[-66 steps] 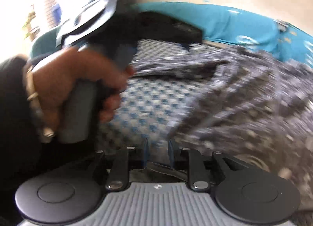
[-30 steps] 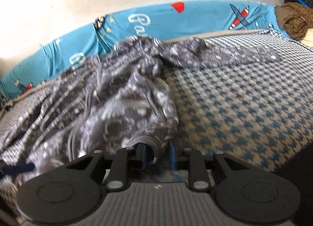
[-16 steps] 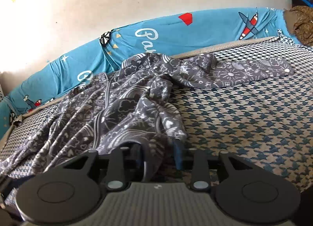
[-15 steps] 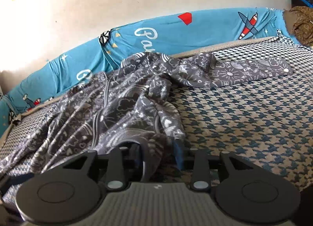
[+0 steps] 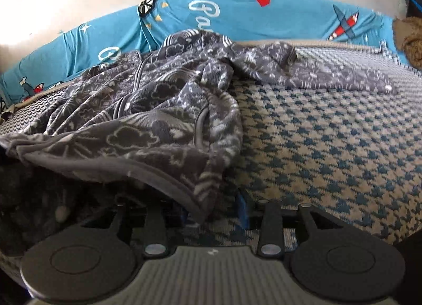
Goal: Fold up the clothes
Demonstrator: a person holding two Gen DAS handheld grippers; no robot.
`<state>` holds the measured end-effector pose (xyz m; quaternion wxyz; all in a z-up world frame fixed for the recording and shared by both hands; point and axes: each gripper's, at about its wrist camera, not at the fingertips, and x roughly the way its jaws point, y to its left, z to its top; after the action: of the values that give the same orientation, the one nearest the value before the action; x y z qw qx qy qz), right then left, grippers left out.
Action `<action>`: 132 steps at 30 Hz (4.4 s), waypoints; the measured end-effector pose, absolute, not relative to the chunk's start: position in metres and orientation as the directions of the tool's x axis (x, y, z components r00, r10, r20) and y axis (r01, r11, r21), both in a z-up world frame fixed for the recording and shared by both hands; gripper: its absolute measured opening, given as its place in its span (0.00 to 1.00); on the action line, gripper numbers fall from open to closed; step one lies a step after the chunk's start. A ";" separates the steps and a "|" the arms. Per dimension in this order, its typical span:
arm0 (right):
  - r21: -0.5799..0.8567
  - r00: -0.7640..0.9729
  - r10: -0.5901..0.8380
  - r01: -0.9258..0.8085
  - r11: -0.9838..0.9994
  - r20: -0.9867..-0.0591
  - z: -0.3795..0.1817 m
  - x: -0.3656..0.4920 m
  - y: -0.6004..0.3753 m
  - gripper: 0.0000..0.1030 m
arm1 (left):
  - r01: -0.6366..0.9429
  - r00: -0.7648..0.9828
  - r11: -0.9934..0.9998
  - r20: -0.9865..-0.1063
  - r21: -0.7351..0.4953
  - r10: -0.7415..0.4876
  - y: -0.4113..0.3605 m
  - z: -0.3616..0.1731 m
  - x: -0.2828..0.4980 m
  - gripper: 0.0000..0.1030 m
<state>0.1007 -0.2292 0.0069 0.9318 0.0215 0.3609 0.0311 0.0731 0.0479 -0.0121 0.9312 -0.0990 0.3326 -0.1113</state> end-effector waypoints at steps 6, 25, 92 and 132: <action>0.040 0.795 -0.028 0.065 0.997 -0.607 0.018 0.094 -0.239 0.08 | 0.144 0.751 0.963 -0.608 -0.228 -0.256 0.044 -0.015 0.071 1.00; 0.079 0.795 -0.242 0.340 0.937 -0.556 0.066 0.049 -0.283 0.03 | -0.008 0.713 0.997 -0.698 0.078 0.061 0.041 -0.026 0.043 1.00; 0.104 0.775 0.108 -0.054 0.993 -0.623 0.056 0.012 -0.226 0.40 | -0.052 0.716 0.999 -0.698 -0.016 0.027 0.028 0.031 -0.019 1.00; 0.215 0.631 0.252 -0.137 0.967 -0.733 0.038 0.092 -0.233 0.41 | 0.122 0.637 0.992 -0.762 -0.042 -0.111 -0.007 -0.004 0.088 1.00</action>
<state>0.0924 -0.2333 0.0377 0.9005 0.0695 0.4155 0.1080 0.0880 -0.0070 -0.0035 0.9048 0.0066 0.4209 -0.0642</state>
